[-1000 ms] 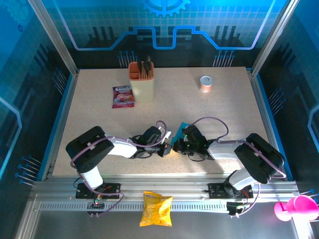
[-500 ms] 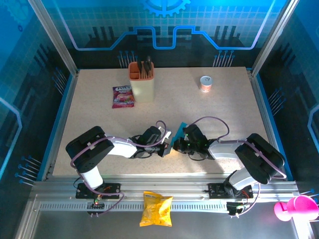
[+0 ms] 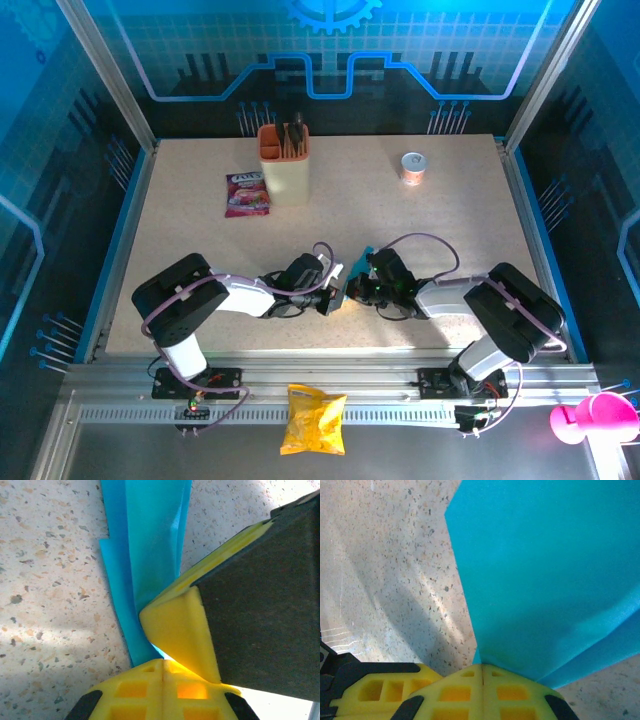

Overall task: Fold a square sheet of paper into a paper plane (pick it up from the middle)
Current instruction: Fold the wing for the fifth time at the center of the table.

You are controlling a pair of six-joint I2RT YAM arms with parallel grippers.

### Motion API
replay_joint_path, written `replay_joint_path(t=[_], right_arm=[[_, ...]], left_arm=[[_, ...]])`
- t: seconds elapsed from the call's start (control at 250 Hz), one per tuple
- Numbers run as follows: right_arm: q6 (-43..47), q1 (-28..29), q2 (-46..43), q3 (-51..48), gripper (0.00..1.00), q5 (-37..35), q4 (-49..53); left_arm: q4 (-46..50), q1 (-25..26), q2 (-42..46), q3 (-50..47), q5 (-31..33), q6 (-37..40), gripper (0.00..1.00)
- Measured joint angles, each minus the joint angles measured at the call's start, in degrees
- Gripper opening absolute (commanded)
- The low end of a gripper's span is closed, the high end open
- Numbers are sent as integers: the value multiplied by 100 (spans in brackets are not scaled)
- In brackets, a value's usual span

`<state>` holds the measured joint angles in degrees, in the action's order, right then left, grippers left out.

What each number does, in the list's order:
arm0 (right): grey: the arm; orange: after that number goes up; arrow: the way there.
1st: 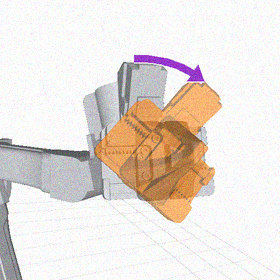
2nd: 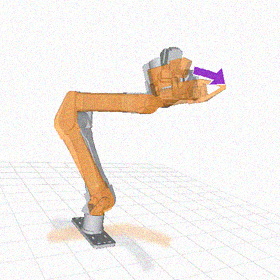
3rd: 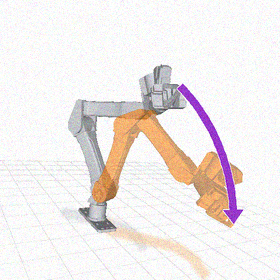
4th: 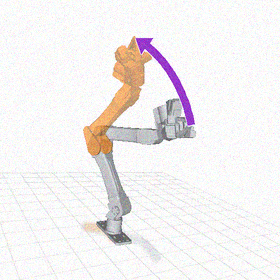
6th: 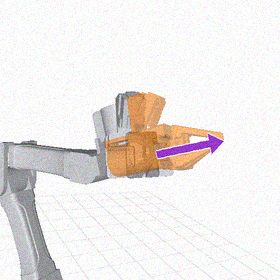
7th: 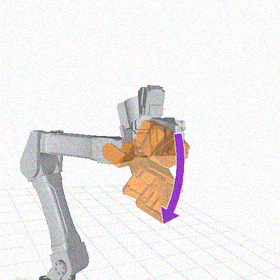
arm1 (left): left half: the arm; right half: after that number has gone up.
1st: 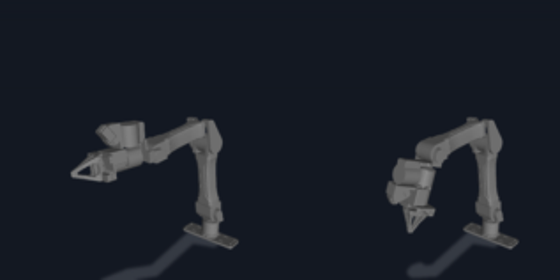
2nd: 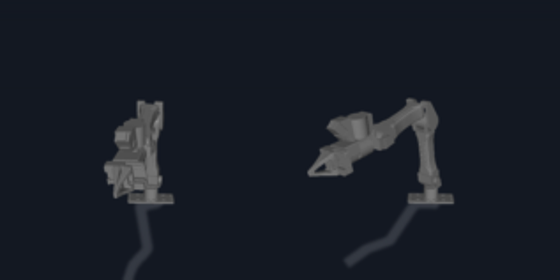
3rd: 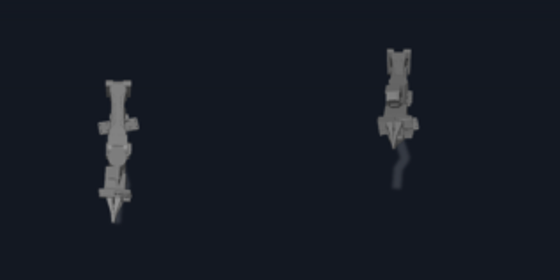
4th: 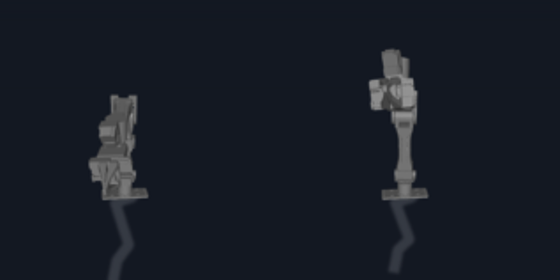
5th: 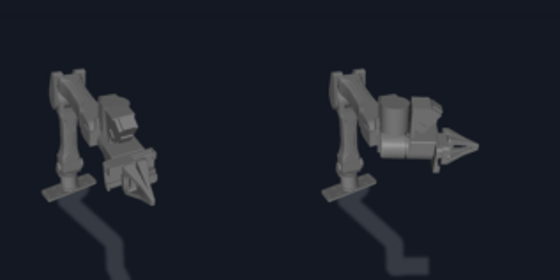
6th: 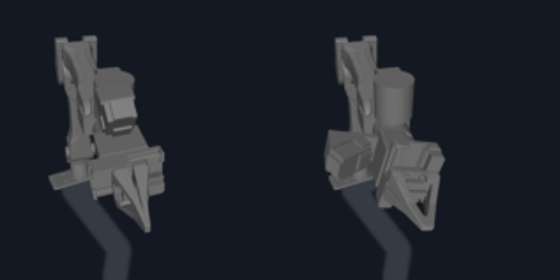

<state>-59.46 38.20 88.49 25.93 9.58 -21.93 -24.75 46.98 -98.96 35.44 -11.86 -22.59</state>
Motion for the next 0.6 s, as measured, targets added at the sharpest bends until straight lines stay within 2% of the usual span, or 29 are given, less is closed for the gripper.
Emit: replay_joint_path(t=[0.356, 0.531, 0.599], right_arm=[[-13, -164, 66, 4, 0, 50, 0], [-33, -184, 203, 153, 0, 96, 48], [-52, -219, 275, 208, 0, 136, 39]], left_arm=[[-50, -50, 0, -28, -24, -15, 0], [114, -190, 258, -114, -66, -157, 24], [260, -219, 442, -114, -68, -164, 25]])
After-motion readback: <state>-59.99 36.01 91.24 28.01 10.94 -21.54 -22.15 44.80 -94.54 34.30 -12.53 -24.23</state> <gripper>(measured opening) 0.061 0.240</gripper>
